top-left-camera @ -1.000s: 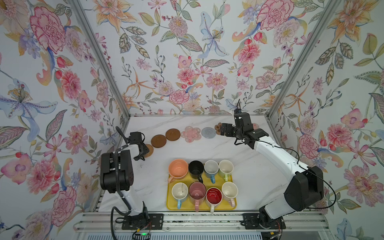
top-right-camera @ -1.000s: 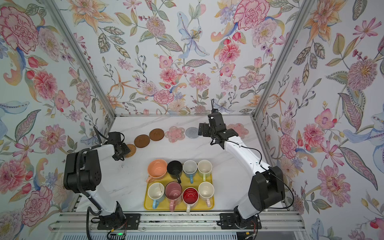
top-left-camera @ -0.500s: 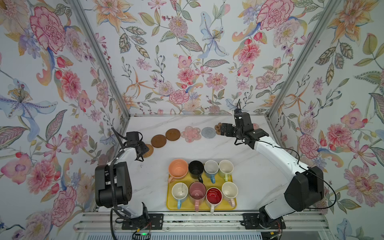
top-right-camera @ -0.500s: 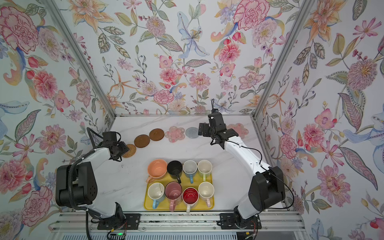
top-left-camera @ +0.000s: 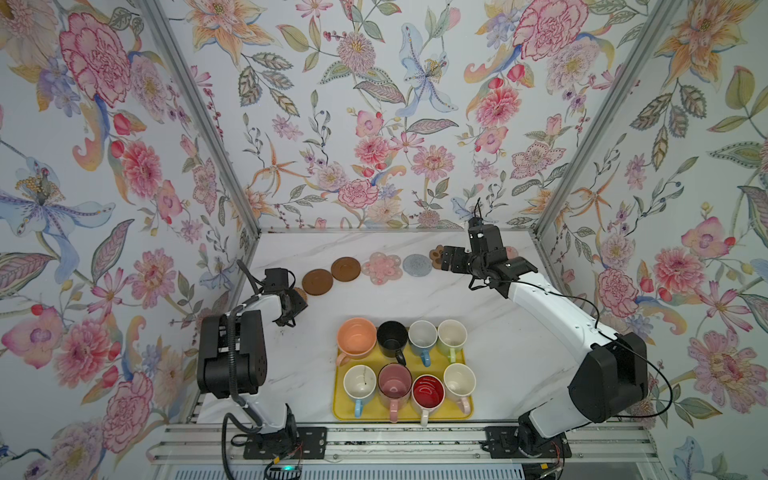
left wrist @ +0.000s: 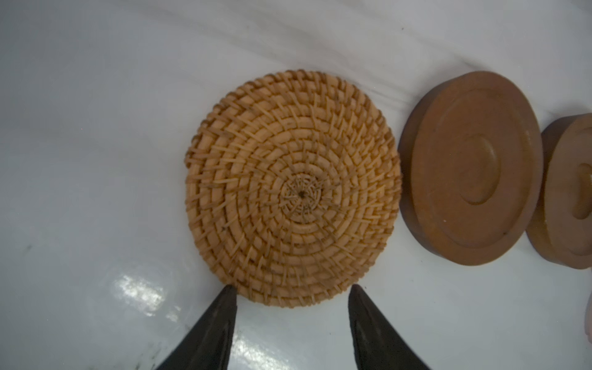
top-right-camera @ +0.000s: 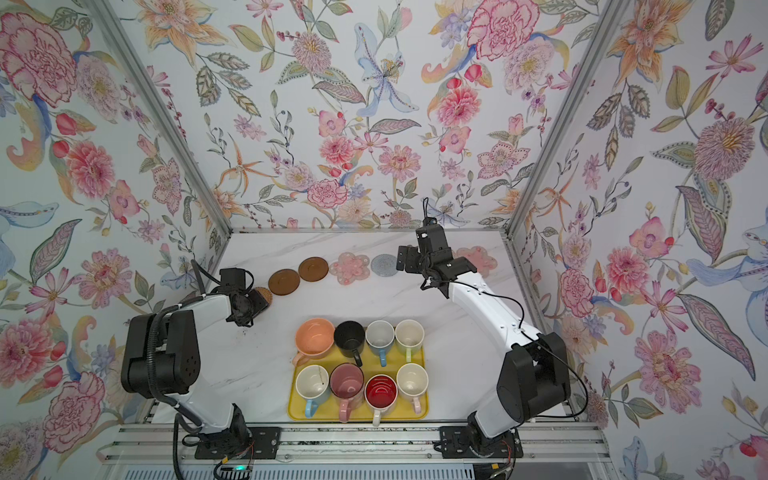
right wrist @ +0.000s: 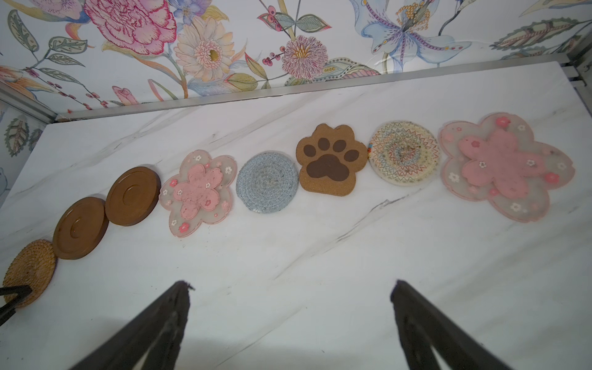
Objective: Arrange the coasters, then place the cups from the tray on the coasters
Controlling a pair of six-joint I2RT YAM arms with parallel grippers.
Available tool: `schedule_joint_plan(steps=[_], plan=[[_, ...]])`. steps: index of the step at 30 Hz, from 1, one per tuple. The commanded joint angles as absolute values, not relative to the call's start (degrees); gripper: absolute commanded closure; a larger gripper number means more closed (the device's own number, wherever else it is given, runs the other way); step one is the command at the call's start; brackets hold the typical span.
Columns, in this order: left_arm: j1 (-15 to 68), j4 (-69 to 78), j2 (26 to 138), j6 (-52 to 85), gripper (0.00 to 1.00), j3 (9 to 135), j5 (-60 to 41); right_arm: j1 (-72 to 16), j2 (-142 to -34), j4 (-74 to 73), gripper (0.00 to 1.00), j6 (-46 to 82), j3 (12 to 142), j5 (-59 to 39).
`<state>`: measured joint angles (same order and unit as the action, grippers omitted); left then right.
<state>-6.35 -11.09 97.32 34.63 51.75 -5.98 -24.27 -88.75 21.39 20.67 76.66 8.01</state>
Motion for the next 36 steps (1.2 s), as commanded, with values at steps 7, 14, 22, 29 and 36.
schedule_joint_plan(steps=[7,14,22,29,36], plan=[[-6.41,-9.68,103.36,35.86,0.43,54.68,-4.20,-24.17,-86.71,22.41,0.01,21.34,75.64,8.84],[-8.35,-8.26,106.65,35.32,0.43,57.46,-4.91,-23.95,-85.85,22.53,0.01,21.31,74.99,9.20],[-8.52,-8.17,108.78,33.53,0.43,63.18,-7.50,-23.91,-85.43,22.79,0.01,21.53,74.68,9.16],[-7.88,-9.01,101.26,33.67,0.42,61.72,-9.68,-23.95,-85.11,22.84,0.01,21.52,74.52,9.52],[-3.09,-10.29,94.97,35.12,0.42,58.03,-8.70,-23.99,-85.63,22.25,0.01,21.80,74.28,9.05]])
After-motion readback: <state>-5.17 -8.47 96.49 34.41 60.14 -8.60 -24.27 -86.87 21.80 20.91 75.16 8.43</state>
